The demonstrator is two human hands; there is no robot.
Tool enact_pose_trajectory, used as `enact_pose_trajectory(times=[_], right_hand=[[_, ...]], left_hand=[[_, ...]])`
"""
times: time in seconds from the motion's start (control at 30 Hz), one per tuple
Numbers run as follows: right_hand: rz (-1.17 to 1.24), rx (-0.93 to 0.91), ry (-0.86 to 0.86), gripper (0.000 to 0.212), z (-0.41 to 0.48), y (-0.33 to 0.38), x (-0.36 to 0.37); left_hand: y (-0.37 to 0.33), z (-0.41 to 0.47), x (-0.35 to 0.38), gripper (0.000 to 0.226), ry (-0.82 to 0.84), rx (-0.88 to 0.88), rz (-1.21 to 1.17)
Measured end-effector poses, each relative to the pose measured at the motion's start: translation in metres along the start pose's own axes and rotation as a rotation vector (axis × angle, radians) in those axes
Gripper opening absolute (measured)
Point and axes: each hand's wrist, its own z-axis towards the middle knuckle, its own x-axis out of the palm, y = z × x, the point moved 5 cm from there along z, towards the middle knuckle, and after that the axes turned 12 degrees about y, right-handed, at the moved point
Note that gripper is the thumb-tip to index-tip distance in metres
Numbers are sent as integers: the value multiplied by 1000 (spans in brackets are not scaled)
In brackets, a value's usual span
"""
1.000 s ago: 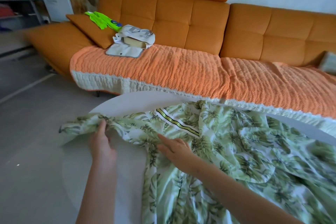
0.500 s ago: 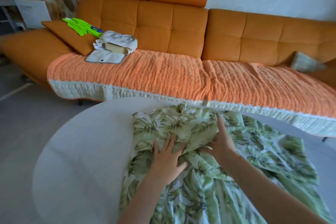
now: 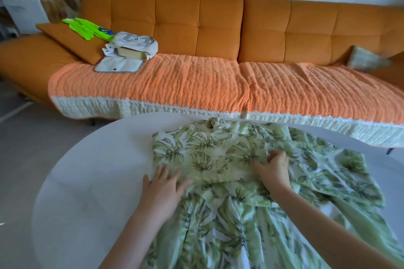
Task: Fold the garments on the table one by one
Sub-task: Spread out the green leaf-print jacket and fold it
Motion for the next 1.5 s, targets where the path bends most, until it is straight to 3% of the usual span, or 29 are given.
enact_pose_trajectory(times=[0.1,0.17,0.23,0.33,0.43,0.57,0.67,0.73,0.83,0.9,1.0,1.17,1.33,1.5], right_hand=[[-388,-378,-83,73,-2,31,2],[-615,-500,58,70,5,42,18],[-790,-464,235,70,16,29,37],[-956,-333,321,80,27,0,57],[-969,-283,315,77,32,-8,60],[-966,-281,335,80,33,-7,60],[-955,-254,419,87,34,-9,61],[-948,-240,479,79,32,-2,57],[-861,-309,367,56,8,28,54],[-793,-435,273,60,-30,57,67],[-837,-565,371,68,-88,85,119],[-836,-312,553,89,-98,90,181],[-961,-271,479,72,-87,85,193],[-915,-325,504,51,-86,93,186]], left_hand=[[-6,17,-31,58,-232,11,-2],[-10,41,-39,57,-245,41,24],[-8,65,-31,61,-162,32,46],[4,84,-6,68,-110,-13,64],[12,88,4,68,-172,-34,71],[14,94,1,65,-115,-40,72],[13,93,-8,60,-63,50,-151],[22,84,-31,50,-210,108,-528],[54,71,-60,48,-536,-61,-658],[70,74,-58,59,-450,-209,-787],[74,83,-52,71,-250,-323,-801],[74,105,-51,57,-145,-301,-965],[69,110,-48,22,-267,-218,-923],[66,105,-53,17,-368,-152,-771]])
